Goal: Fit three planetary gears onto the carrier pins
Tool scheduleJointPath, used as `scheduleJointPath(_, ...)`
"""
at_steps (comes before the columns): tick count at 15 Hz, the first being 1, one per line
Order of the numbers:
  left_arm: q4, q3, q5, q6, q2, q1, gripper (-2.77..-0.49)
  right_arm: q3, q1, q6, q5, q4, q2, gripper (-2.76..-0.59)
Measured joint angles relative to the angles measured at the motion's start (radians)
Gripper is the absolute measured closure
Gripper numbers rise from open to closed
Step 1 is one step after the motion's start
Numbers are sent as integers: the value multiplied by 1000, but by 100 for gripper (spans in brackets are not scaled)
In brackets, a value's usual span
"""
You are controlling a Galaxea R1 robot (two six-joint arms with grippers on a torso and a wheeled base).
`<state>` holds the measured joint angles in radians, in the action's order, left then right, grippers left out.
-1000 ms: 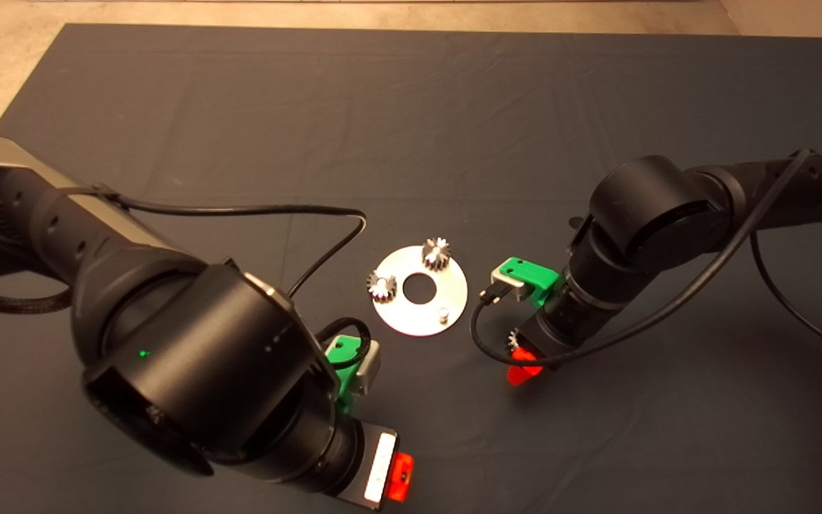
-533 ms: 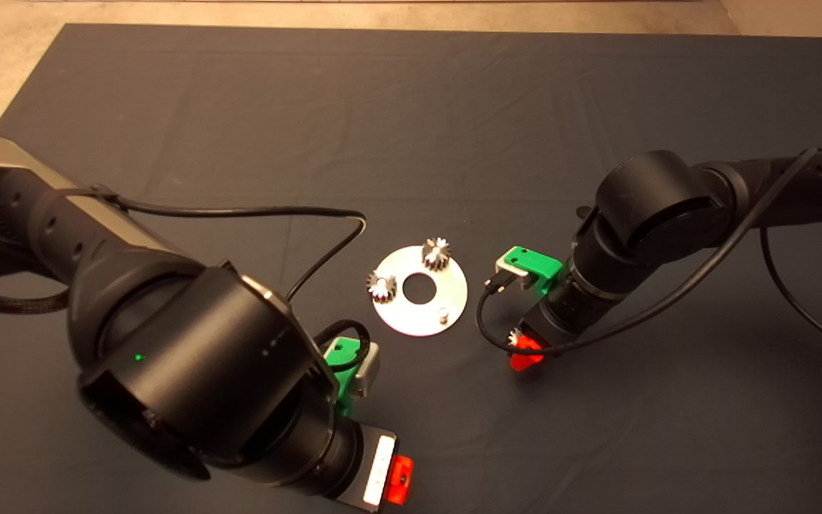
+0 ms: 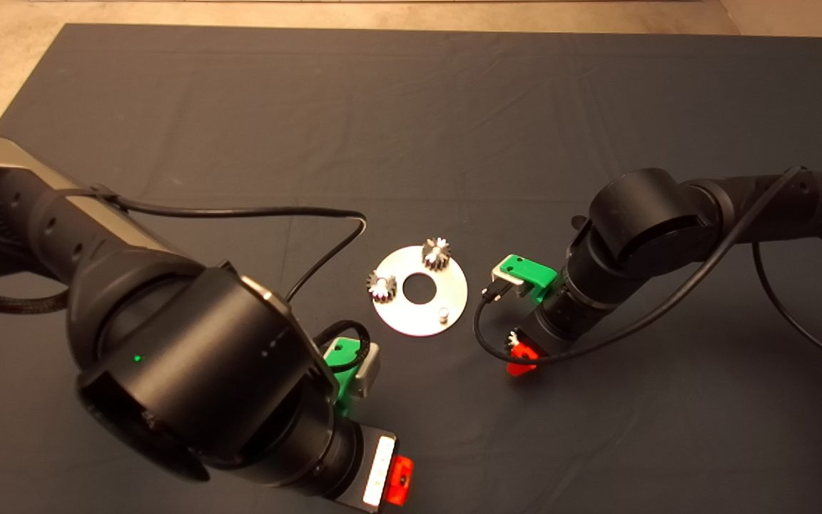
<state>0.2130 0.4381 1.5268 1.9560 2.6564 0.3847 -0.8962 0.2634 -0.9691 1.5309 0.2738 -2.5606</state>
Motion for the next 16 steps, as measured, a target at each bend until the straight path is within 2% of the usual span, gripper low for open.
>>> scheduleJointPath(3,0,0,0,0,0,0,-275,-4,-1,16,0,11,-7,-275)
scheduleJointPath(9,0,0,0,1,0,0,-275,-22,-39,49,-1,43,-43,-275)
scheduleJointPath(16,0,0,0,0,0,0,-275,-45,-54,79,0,76,-47,-271)
